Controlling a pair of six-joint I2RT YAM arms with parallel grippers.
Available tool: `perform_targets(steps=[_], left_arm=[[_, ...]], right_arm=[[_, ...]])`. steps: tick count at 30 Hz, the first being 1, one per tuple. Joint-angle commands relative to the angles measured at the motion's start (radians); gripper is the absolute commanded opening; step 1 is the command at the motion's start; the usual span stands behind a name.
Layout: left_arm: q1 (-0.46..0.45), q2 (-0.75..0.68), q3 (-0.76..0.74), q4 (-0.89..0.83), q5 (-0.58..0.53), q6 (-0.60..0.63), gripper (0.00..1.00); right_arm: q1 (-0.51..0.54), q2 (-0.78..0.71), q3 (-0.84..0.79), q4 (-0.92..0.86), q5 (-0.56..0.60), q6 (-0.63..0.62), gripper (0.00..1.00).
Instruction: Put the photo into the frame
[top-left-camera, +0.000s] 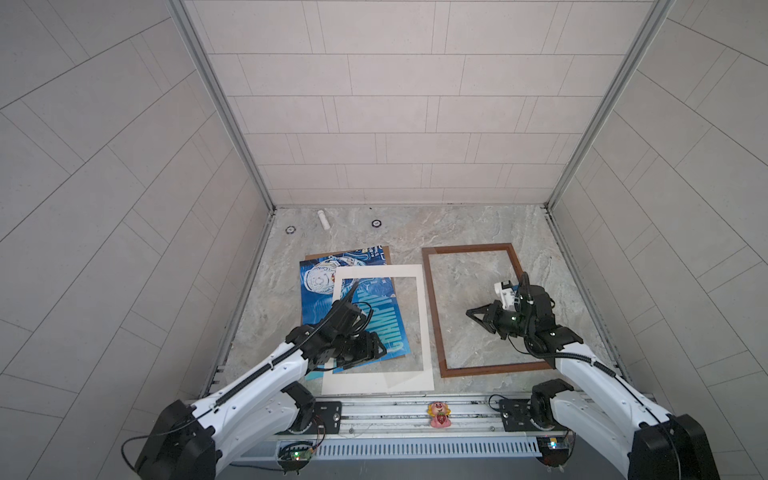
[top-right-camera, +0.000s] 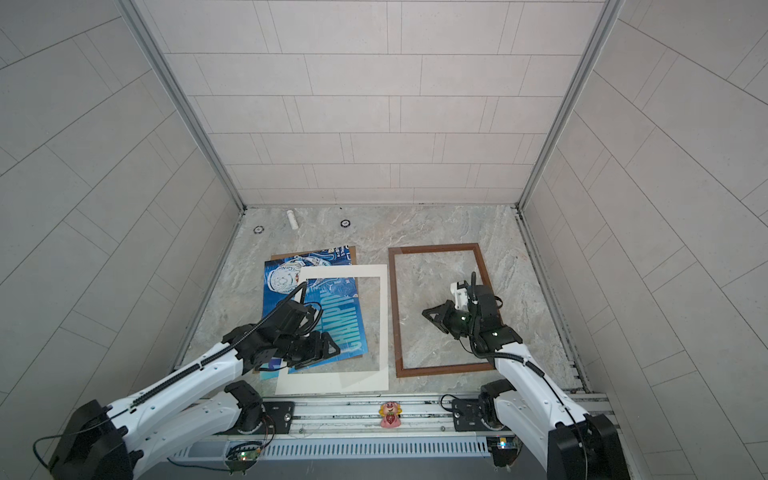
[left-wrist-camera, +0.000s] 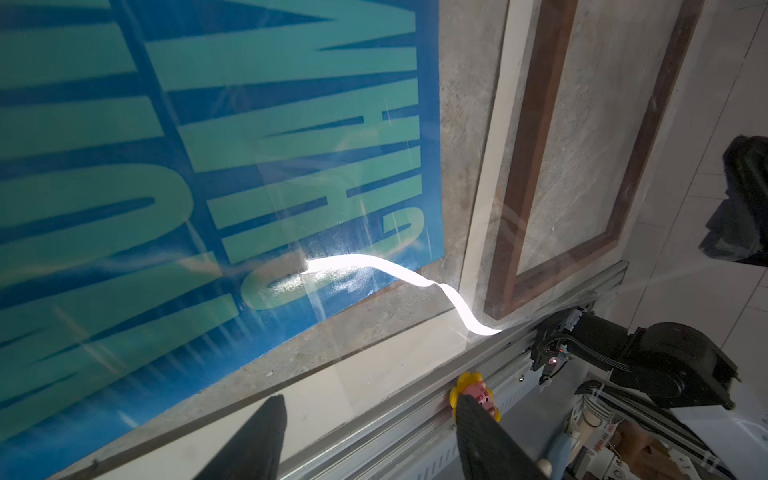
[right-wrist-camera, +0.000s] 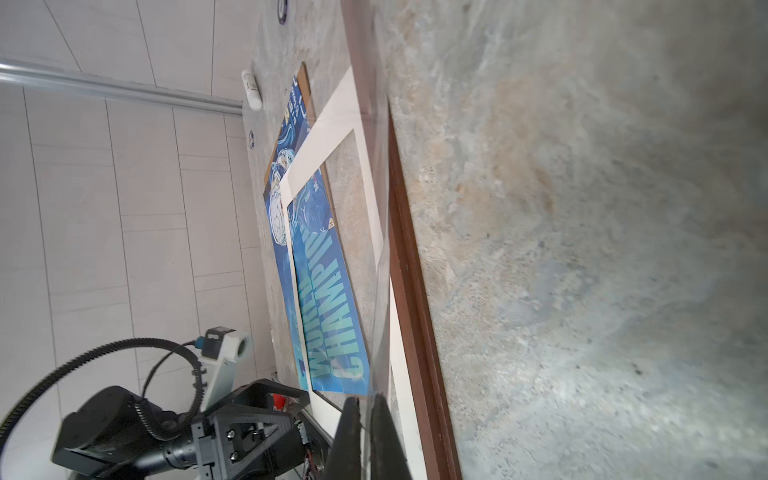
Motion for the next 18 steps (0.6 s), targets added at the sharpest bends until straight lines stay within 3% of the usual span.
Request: perform_targets(steps=[1,7,10,13,15,18], left_arm=[[-0.005,-0.032,-0.061,0.127,0.064,-0.105,0.73],[-0.018,-0.021,-0.122,0.183,0.063,-0.148,0.74],[-0.018,-0.013,-0.130,0.180,0.037,-0.140,0.74],[-0.020,0.015,-0.137,0.180,0.017,-0.138,0.74],[-0.022,0.027,-0.137,0.180,0.004,-0.128,0.74],[-0.023,0.036,-0.137,0.209,0.001,-0.124,0.74]], right_arm=[[-0.018,-0.029,-0.017,0.056,-0.039,0.141,0.00],[-0.016,0.016,-0.038,0.214,-0.081,0.268,0.00],[-0.016,0.017,0.034,-0.008,-0.065,0.096,0.00],[-0.014,0.020,0.038,-0.059,-0.051,0.023,0.00],[-0.012,0.025,0.062,-0.154,-0.008,-0.090,0.00],[-0.011,0.058,0.108,-0.295,0.073,-0.250,0.13]])
